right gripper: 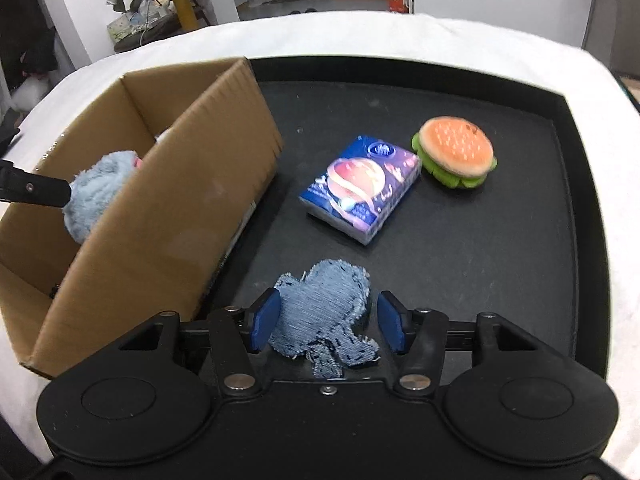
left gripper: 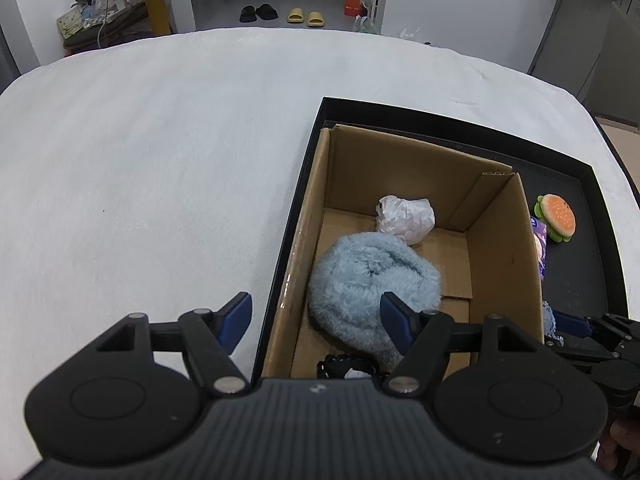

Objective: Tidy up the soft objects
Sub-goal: 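Move the right gripper to the blue denim plush and grasp it, then carry the denim plush into the box and release it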

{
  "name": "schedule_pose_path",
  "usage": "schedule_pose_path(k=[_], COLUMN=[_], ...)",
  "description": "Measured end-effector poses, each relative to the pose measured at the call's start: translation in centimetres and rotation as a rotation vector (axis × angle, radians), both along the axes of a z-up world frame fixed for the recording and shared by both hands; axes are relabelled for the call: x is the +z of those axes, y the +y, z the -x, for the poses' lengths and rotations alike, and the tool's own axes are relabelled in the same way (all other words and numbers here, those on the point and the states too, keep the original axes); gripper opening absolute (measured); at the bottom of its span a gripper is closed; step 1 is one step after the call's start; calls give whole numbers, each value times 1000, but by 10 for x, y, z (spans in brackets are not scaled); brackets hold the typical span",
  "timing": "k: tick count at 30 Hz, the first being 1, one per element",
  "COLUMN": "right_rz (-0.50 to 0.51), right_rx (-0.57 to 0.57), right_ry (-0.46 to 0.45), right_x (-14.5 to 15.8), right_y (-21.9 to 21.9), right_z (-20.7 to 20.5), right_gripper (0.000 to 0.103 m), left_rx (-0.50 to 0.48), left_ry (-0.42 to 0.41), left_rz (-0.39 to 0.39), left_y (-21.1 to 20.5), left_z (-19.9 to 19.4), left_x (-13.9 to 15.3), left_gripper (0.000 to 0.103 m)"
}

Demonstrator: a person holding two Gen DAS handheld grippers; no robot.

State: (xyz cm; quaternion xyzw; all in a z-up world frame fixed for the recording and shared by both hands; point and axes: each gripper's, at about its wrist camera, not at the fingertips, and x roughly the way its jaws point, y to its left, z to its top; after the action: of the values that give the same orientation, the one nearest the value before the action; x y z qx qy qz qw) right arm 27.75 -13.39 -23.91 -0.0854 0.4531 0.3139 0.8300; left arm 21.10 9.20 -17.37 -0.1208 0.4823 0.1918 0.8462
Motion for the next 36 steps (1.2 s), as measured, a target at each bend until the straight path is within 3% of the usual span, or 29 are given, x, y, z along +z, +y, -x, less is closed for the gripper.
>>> schedule_pose_path(k=[3, 6, 14, 36], right_rz=[-5, -14, -6, -69], right_rx=[5, 1, -26, -54], right_ry=[-3, 8, -41, -192], right_x=[0, 3, 21, 79], right_y=[-3, -6, -13, -2], right_z=[1, 1, 4, -3], right_gripper=[51, 36, 23, 21], left_rx=[0, -1, 3, 11], left_ry=[1, 1, 0, -12], left_rz=[1, 4, 13, 15], left_y=[-1, -1, 2, 12], left_z=[-1, 0, 4, 13], left_x=[0, 1, 0, 6], left_gripper=[69, 69, 69, 69])
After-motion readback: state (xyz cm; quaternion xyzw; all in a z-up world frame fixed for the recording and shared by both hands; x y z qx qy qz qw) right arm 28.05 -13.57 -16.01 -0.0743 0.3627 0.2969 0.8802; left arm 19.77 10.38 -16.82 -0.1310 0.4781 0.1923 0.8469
